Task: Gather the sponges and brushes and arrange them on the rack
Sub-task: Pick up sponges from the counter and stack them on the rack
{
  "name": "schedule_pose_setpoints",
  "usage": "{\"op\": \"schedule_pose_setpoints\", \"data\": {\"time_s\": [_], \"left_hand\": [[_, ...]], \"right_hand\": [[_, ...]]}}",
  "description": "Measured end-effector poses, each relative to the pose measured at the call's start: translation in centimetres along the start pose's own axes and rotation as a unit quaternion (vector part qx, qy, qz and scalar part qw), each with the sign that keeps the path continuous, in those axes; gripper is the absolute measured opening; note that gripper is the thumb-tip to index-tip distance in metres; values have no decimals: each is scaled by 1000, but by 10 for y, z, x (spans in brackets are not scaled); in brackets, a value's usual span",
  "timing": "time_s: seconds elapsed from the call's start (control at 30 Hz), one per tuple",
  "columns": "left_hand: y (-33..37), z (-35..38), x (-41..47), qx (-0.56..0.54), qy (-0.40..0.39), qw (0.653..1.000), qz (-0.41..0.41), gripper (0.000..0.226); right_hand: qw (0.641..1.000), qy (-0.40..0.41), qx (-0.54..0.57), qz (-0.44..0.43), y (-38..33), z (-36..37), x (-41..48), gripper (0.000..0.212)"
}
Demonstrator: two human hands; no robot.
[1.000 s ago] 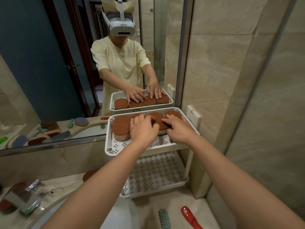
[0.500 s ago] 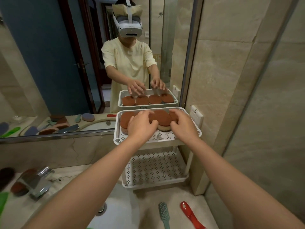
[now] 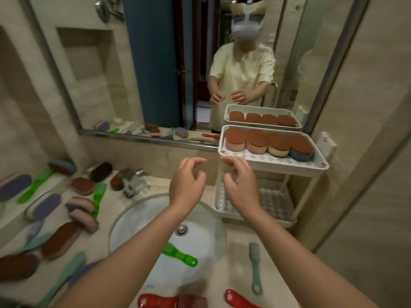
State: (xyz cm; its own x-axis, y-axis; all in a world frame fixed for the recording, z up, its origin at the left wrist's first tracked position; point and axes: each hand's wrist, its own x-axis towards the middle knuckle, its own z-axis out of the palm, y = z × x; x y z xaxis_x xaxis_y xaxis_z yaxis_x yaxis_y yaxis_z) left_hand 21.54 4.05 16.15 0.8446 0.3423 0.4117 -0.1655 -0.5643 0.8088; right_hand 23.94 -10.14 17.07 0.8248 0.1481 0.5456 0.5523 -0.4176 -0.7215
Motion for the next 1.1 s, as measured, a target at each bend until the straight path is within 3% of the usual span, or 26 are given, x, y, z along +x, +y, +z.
{"op": "schedule_pose_setpoints", "data": {"time_s": [0.27,0.47,0.7,0.9,1.1], "left_hand": [[-73,-75,-76,34,40,992,-117,31],[-131,-130,-127,74,77,972,-208,31],[-192,-179,-169,154,-2,928,-339,44],[-228,-199,-172,208,-93,912,-342,61],[-261,-203,-164,346,-254,877,-217,77]], "right_hand": [[985,-156,47,52,-19,88,-65,40],[940,-335,8,59,-30,156,-105,37],[877,-477,-39,48,-42,227,-137,43],[837,-536,-80,73,-40,277,-152,45],[812,-560,-102,132,-31,311,-155,55]]}}
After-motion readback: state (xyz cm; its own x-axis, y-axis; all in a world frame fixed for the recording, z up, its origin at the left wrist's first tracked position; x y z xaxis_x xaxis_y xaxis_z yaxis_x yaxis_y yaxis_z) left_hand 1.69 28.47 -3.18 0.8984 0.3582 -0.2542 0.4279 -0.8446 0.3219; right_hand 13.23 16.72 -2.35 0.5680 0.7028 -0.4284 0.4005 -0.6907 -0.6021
